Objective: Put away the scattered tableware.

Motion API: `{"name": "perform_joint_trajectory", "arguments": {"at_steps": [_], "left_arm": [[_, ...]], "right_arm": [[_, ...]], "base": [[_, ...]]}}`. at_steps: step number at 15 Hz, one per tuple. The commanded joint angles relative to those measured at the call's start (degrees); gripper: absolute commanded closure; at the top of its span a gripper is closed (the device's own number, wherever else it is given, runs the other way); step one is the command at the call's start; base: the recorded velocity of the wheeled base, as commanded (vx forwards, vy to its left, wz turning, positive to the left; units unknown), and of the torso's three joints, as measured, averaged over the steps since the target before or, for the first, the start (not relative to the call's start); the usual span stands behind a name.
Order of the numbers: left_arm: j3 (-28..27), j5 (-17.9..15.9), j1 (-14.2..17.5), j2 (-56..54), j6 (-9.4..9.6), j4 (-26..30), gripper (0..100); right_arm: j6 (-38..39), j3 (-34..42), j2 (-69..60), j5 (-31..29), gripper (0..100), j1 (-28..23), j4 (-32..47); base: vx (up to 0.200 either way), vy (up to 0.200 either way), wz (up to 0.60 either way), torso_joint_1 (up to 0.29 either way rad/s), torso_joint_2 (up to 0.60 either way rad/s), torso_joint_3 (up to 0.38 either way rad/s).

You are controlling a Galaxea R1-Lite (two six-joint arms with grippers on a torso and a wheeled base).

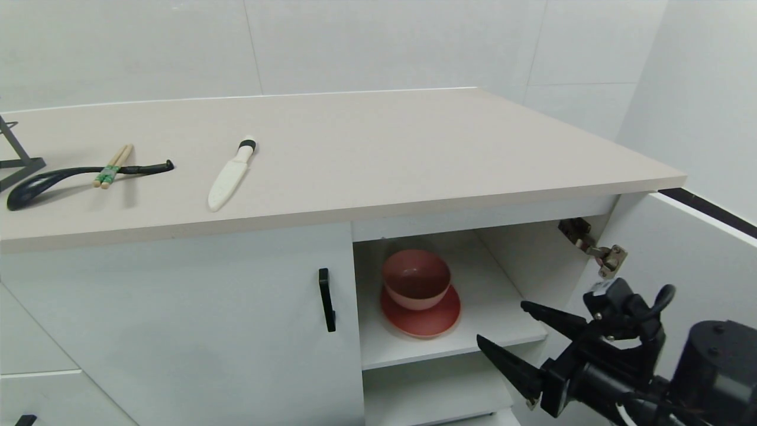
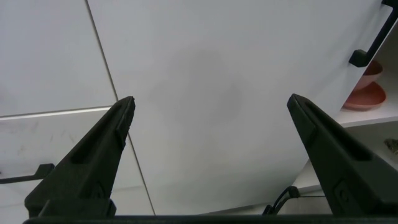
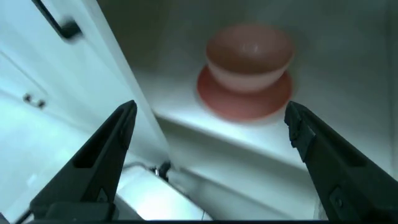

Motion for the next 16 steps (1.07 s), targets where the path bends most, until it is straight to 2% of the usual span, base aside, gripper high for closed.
{"name": "perform_joint_trajectory", "arguments": {"at_steps": [1,2,3,4,7,11,14,16], "left_arm": [[0.0,0.0,0.0,0.0,0.01,0.0,0],[0.0,0.0,0.0,0.0,0.01,0.0,0],[0.0,-0.1,0.0,0.0,0.01,0.0,0],[0.0,-0.1,0.0,0.0,0.09,0.0,0],[0.0,0.0,0.0,0.0,0.01,0.0,0],[0.0,-0.1,0.0,0.0,0.01,0.0,0],[0.0,-0.1,0.0,0.0,0.01,0.0,0],[0.0,-0.1,0.0,0.0,0.01,0.0,0]], "right_arm": [[0.1,0.2,-6.6,-0.1,0,-2.6,0.0],[0.0,0.2,-6.6,0.0,0,-2.9,0.0],[0.3,0.2,-8.3,0.5,0,-7.0,0.0],[0.3,0.2,-9.1,1.5,0,-8.6,0.0],[0.5,0.2,-10.2,3.7,0,-10.2,0.0],[0.8,0.2,-10.0,12.2,0,-12.7,0.0],[0.9,0.2,-10.3,14.8,0,-14.5,0.0],[0.7,0.2,-13.2,22.9,0,-18.4,0.0]], "base": [[0.0,0.0,0.0,0.0,0.0,0.0],[0.0,0.0,0.0,0.0,0.0,0.0],[-0.2,0.0,0.0,0.002,0.01,-0.002],[-0.2,0.0,0.0,-0.002,0.0,0.007],[-0.2,0.0,0.0,0.002,0.0,0.002],[-0.2,0.0,0.0,0.001,0.0,0.002],[-0.2,-0.2,0.0,0.004,0.0,0.002],[-0.2,-0.2,0.0,0.0,0.0,0.002]]}}
